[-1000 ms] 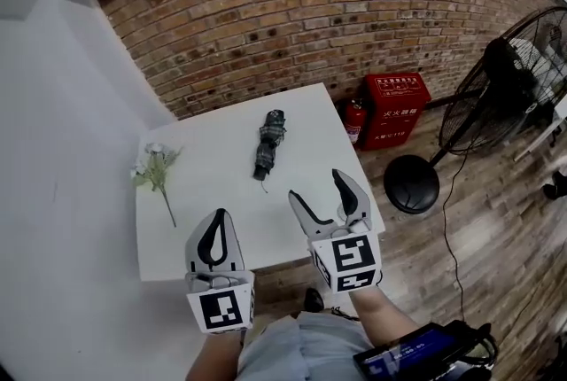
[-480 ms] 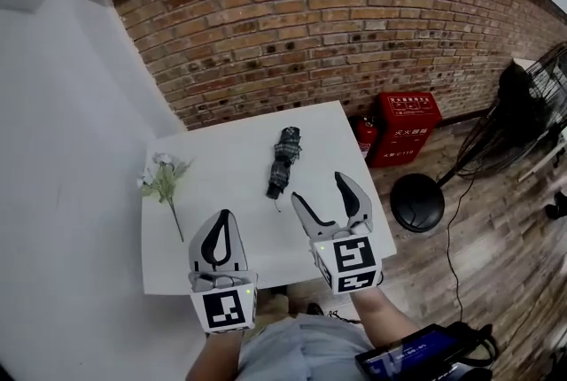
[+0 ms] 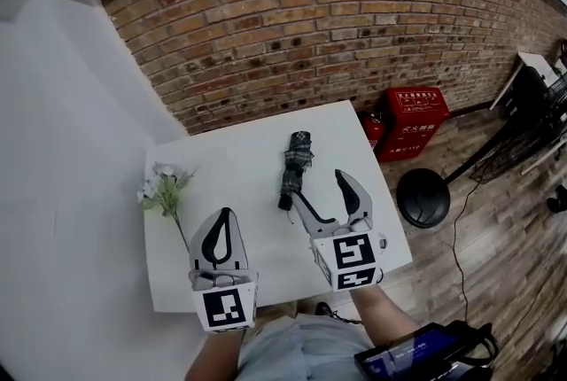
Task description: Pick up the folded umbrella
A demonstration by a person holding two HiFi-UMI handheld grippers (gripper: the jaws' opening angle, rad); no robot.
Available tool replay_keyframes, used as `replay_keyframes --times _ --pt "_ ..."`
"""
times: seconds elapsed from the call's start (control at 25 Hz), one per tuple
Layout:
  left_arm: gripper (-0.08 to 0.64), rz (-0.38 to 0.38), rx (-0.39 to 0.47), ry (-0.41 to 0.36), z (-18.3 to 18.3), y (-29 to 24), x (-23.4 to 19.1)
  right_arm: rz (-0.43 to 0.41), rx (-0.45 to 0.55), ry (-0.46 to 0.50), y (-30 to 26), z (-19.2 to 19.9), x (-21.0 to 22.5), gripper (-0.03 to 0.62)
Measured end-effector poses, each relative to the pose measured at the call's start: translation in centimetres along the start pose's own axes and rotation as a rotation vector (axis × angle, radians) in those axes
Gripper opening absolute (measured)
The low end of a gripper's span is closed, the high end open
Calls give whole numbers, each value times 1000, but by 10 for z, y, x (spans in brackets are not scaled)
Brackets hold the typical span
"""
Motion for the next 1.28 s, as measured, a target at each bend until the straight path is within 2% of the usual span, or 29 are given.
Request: replay_keyframes --times 0.76,1.28 --pt "8 77 -85 32 48 -77 -22 58 -121 -68 -87 39 17 356" --pt "8 127 -177 57 88 -114 -25 96 -230 -134 -129 88 36 368"
Point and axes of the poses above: the fingertips, and each gripper's own axes: y backward along the fingers, x to its right, z out of its underside, the point moved 7 cm from there along y, backward along the fingers, and after that the axes turned 14 degrees about -z, right-handed, at the moved point
